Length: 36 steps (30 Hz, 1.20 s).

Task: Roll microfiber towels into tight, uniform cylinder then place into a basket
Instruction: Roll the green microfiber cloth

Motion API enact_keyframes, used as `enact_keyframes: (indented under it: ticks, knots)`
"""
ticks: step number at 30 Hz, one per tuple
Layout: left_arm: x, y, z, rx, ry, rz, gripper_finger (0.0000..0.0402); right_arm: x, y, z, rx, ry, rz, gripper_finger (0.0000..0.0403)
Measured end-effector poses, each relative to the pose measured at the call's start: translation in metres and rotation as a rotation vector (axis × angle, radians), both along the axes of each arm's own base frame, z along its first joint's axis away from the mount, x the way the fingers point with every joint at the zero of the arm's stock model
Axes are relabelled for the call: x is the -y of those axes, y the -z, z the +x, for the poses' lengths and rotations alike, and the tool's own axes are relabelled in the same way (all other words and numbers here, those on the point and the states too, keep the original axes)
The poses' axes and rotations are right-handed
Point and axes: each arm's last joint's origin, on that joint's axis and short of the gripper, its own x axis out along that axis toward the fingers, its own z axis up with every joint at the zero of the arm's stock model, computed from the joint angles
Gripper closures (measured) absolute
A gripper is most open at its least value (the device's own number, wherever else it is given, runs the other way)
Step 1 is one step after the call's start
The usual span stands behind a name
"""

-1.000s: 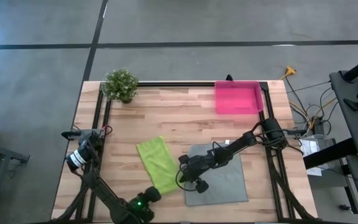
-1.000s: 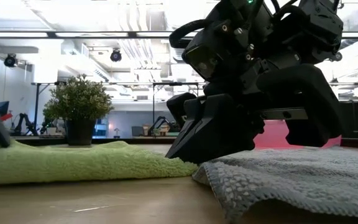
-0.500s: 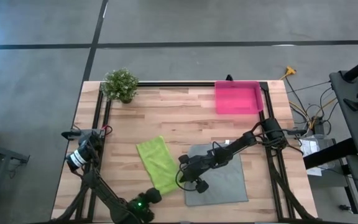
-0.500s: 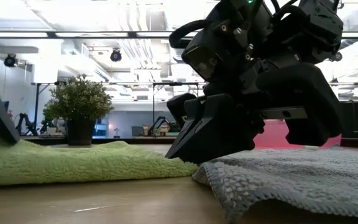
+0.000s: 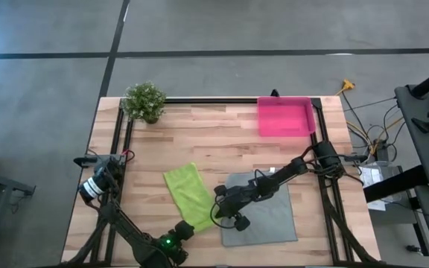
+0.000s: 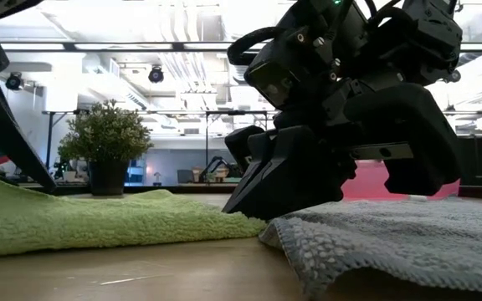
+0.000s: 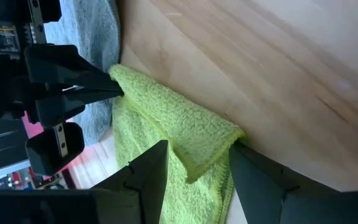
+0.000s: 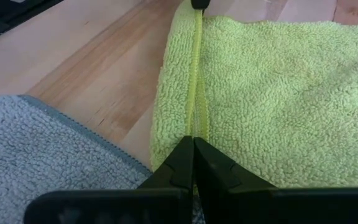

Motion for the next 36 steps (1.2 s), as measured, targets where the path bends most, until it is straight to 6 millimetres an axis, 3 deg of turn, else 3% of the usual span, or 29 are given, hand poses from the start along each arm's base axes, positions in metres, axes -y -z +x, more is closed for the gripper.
enact_keyframes:
  ticks: [16,21,29,36]
  knots:
    - [0.0064,0.0029,-0.0047,0.026,0.023,-0.022,0.0256,0.0037,-0.0004,0.0013,-0.006,0.017,0.011,0.0394]
    - [0.0049,0.0067,-0.0056,0.054,-0.034,-0.085,0.0296,0.0038,-0.0012,0.0012,-0.004,0.019,0.012,0.0394]
    - [0.005,0.0085,-0.0059,0.056,-0.096,-0.172,0.0391,0.0043,-0.0019,0.0015,-0.007,0.029,0.02,0.0394]
    - [0.0043,0.0098,-0.0051,0.106,-0.274,-0.355,0.04,0.009,-0.007,0.0032,-0.018,0.087,0.08,0.0394]
